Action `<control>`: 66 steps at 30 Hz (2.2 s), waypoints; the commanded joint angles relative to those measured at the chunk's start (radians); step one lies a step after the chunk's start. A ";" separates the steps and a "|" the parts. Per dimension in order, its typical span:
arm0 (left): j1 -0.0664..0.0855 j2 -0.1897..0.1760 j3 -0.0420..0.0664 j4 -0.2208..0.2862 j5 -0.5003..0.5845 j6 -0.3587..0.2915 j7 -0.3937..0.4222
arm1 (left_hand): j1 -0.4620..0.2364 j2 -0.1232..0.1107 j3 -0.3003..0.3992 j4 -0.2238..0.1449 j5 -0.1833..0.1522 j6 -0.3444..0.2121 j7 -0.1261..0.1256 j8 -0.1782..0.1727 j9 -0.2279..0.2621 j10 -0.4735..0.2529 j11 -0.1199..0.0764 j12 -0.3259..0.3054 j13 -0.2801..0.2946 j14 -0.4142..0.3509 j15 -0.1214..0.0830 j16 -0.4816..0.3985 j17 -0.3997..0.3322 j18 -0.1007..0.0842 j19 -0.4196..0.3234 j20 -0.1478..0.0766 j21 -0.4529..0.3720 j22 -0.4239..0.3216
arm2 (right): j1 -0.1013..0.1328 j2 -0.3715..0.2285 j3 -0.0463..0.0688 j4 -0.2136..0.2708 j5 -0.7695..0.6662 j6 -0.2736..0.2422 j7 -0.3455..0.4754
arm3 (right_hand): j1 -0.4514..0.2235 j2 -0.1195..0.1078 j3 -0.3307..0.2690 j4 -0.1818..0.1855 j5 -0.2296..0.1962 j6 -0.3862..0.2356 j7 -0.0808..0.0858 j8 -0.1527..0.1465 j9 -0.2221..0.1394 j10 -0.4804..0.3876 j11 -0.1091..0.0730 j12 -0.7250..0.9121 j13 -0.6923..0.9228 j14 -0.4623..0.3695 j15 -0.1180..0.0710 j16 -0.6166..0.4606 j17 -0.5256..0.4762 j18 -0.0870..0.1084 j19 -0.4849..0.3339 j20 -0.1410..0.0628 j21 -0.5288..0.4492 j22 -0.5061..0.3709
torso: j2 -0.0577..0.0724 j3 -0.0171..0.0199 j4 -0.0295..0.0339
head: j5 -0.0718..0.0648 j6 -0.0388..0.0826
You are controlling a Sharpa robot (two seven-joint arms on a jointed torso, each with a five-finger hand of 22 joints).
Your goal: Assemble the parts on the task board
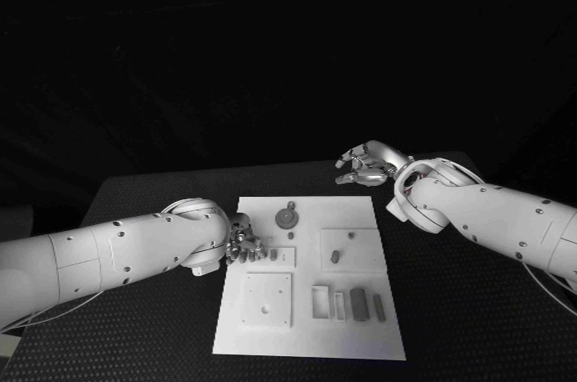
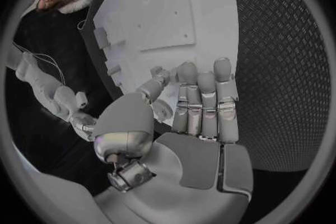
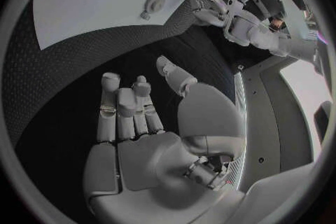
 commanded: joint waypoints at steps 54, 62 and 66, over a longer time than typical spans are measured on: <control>0.002 -0.014 0.094 -0.013 0.092 -0.247 0.341 | 0.097 0.016 -0.092 -0.096 0.070 -0.189 0.085 -0.036 -0.117 -0.190 0.111 -0.180 -0.124 -0.157 0.098 -0.172 -0.135 0.000 -0.159 0.086 -0.177 -0.048 | -0.003 0.000 0.000 -0.013 0.000 0.021 0.005 | -0.006 0.003 -0.003 0.000 0.002 -0.015 0.019 0.006 -0.003 -0.009 0.001 0.007 -0.003 -0.007 0.001 0.006 -0.002 0.014 0.003 -0.004 -0.005 0.012 | -0.001 0.0012 0.0020 | -0.008 0.019; 0.001 0.044 0.090 -0.055 -0.168 -0.350 0.478 | 0.312 -0.036 -0.061 -0.097 0.025 -0.180 0.100 -0.080 -0.240 -0.145 0.156 -0.416 -0.324 -0.106 0.109 -0.194 -0.155 0.020 -0.109 0.103 -0.211 -0.065 | -0.004 0.005 0.000 -0.018 0.001 0.020 0.007 | -0.006 0.003 -0.003 0.001 0.002 -0.015 0.019 0.006 -0.003 -0.009 0.001 0.007 -0.004 -0.007 0.001 0.006 -0.002 0.014 0.003 -0.004 -0.005 0.012 | 0.000 0.0005 0.0005 | -0.004 0.022; -0.001 0.082 0.067 -0.084 -0.283 -0.358 0.505 | 0.317 -0.070 -0.068 -0.095 0.005 -0.181 0.097 -0.086 -0.261 -0.148 0.164 -0.465 -0.355 -0.093 0.110 -0.193 -0.155 0.023 -0.091 0.101 -0.213 -0.064 | -0.004 0.009 0.000 -0.023 0.001 0.019 0.008 | -0.006 0.004 -0.003 0.001 0.002 -0.015 0.019 0.006 -0.003 -0.009 0.001 0.007 -0.004 -0.007 0.001 0.006 -0.002 0.014 0.003 -0.004 -0.005 0.012 | 0.002 0.0003 -0.0021 | -0.003 0.022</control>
